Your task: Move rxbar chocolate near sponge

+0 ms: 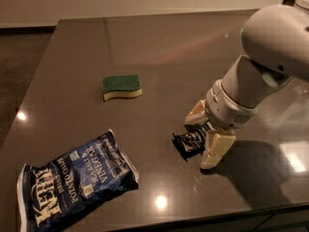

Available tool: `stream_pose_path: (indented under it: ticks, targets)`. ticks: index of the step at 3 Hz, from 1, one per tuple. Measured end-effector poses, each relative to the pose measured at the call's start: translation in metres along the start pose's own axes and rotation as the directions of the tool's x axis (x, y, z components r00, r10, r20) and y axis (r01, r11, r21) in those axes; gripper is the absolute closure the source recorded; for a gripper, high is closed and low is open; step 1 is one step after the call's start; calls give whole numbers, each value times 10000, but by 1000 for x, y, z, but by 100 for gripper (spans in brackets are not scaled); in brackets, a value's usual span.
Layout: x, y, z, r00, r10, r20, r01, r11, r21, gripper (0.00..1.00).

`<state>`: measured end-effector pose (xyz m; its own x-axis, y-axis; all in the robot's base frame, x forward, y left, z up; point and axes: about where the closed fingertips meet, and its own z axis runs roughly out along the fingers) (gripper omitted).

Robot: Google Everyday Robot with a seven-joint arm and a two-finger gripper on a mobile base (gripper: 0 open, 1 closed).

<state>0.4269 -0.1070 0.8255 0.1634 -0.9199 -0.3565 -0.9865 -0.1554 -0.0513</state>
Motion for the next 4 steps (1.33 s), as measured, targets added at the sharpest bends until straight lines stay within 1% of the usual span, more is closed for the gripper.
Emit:
stream_pose_path:
  ticks: [1,2,3,4]
  targets:
    - [1,-3,-5,9999,163,40,-164,9999,42,60]
    - [0,-3,-9,9999,166,40,-166,9999,42,84]
    - [-4,-15,-21,9983,590,-20,-590,9982,-71,100]
    - [-17,-37,-37,9926,1203,154,-1198,9924,-289,100]
